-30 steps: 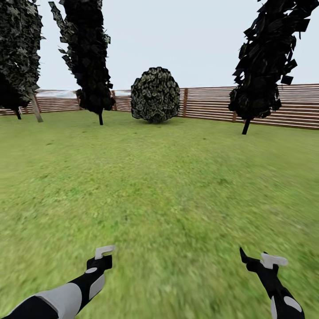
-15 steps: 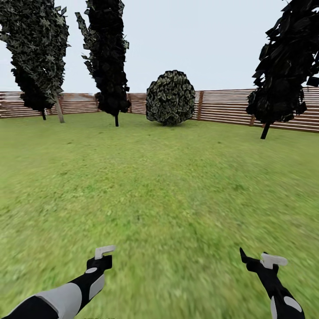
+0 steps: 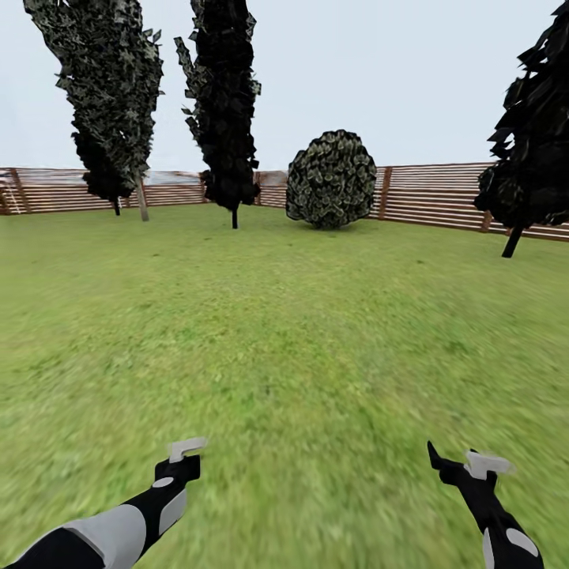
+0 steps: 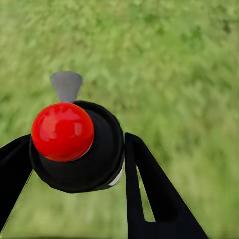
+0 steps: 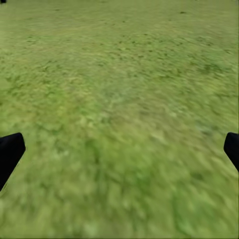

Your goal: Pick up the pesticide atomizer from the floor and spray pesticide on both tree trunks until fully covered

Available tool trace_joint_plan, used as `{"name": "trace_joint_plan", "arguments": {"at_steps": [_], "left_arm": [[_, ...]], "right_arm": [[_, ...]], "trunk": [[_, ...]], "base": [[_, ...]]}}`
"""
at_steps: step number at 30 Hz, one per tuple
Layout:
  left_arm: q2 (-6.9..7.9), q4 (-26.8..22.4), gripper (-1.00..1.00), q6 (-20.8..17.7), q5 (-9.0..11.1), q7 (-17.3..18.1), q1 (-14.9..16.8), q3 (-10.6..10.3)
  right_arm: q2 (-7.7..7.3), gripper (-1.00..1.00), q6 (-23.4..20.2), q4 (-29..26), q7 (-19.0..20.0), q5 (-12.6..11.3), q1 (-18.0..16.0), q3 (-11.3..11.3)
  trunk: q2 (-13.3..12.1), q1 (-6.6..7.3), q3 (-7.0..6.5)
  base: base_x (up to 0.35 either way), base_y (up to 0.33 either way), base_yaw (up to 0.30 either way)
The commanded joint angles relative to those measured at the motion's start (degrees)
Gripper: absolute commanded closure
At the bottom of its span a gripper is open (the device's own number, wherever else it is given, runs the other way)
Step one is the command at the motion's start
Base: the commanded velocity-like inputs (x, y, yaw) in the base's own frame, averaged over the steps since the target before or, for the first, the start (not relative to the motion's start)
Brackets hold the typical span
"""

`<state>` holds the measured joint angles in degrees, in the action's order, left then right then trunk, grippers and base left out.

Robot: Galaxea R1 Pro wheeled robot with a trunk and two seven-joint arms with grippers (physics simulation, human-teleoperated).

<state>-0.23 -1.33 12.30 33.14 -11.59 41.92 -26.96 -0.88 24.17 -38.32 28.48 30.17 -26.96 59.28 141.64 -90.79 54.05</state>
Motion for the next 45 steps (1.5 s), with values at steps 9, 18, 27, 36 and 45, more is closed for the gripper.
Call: {"name": "trace_joint_plan", "arguments": {"at_steps": [9,18,27,36,45], "left_arm": [[-0.03,0.0,1.00,0.0,0.0,0.0,0.0,0.0],[-0.03,0.0,1.00,0.0,0.0,0.0,0.0,0.0],[-0.03,0.0,1.00,0.0,0.0,0.0,0.0,0.0],[-0.03,0.0,1.00,0.0,0.0,0.0,0.0,0.0],[-0.03,0.0,1.00,0.0,0.0,0.0,0.0,0.0]], "right_arm": [[0.00,-1.00,0.0,0.0,0.0,0.0,0.0,0.0],[0.01,-1.00,0.0,0.0,0.0,0.0,0.0,0.0],[0.00,-1.00,0.0,0.0,0.1,0.0,0.0,0.0],[0.00,-1.00,0.0,0.0,0.1,0.0,0.0,0.0],[0.00,-1.00,0.0,0.0,0.1,0.0,0.0,0.0]], "trunk": [[0.0,0.00,-0.56],[0.0,0.00,-1.11],[0.0,0.00,-1.66],[0.0,0.00,-2.22],[0.0,0.00,-2.77]], "base": [[0.000,0.000,0.219],[0.000,0.000,0.219],[0.000,0.000,0.219],[0.000,0.000,0.219],[0.000,0.000,0.219]]}}
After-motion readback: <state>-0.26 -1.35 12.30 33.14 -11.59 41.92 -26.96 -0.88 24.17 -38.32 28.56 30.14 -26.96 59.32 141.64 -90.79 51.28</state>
